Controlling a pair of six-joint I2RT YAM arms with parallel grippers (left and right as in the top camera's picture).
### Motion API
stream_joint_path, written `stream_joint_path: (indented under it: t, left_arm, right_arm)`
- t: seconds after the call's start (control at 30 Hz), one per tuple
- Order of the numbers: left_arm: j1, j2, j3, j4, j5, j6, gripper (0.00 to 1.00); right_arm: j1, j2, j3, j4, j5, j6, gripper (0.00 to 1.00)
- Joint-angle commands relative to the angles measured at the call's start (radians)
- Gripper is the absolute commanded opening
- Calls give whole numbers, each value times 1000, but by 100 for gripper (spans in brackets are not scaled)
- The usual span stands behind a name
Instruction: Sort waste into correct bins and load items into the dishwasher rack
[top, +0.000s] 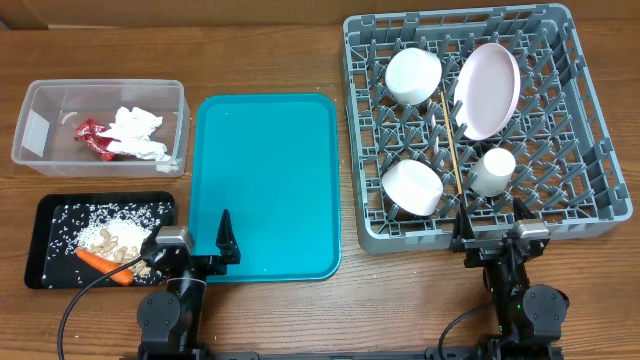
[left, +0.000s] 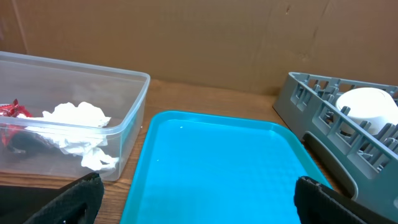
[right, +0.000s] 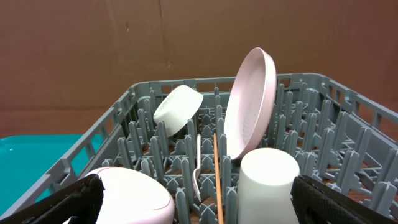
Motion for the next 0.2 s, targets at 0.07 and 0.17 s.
stream_joint_path:
  t: [0.07, 0.17]
  left_arm:
    - [10, -11, -4, 0, -17, -6, 100]
    - [10, -11, -4, 0, -17, -6, 100]
  right_arm:
    - [-7, -12, -11, 5, 8, 5, 100]
    - [-7, -12, -11, 5, 9, 5, 100]
